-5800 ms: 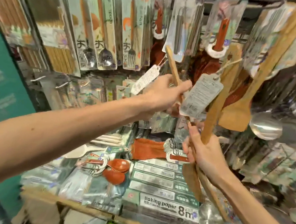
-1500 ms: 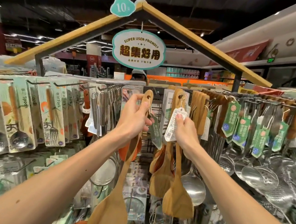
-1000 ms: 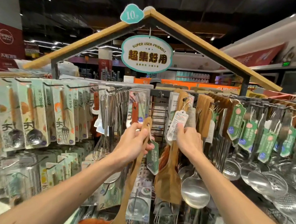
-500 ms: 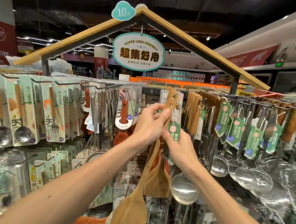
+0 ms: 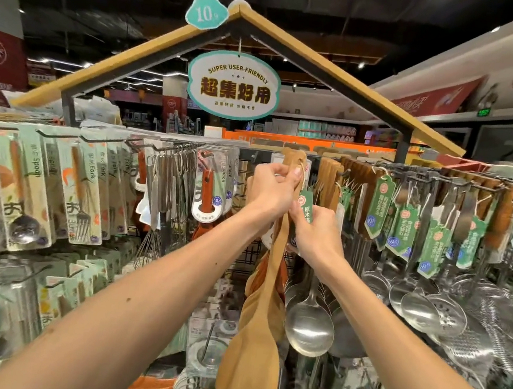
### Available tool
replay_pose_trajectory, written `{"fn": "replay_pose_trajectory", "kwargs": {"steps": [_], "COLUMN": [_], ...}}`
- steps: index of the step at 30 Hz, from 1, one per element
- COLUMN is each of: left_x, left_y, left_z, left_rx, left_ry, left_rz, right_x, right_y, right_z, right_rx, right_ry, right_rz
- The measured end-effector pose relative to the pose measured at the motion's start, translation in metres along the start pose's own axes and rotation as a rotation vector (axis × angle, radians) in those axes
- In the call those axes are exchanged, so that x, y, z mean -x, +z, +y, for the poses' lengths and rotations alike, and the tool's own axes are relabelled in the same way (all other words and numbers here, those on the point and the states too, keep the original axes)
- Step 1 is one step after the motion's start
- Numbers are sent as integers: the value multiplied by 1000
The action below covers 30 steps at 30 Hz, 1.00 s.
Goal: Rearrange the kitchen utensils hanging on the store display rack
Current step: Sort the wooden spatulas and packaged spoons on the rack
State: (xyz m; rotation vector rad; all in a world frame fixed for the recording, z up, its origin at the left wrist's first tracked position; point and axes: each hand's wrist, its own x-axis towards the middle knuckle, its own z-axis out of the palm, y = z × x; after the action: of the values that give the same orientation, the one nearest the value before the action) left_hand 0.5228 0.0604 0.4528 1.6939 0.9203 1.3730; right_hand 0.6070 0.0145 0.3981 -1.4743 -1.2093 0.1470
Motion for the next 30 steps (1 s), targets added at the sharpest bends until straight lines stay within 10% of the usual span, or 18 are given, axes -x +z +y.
{"fn": "replay_pose_trajectory", "kwargs": {"steps": [30], "left_x": [33], "left_y": [-49], "left_z": [-41], "left_rx": [-836], "left_ry": [296], "left_rz": [-177], "right_x": [37], "right_y": [-18], "right_z": [35], "right_rx": [185], "right_ry": [153], "right_rz": [-176]}}
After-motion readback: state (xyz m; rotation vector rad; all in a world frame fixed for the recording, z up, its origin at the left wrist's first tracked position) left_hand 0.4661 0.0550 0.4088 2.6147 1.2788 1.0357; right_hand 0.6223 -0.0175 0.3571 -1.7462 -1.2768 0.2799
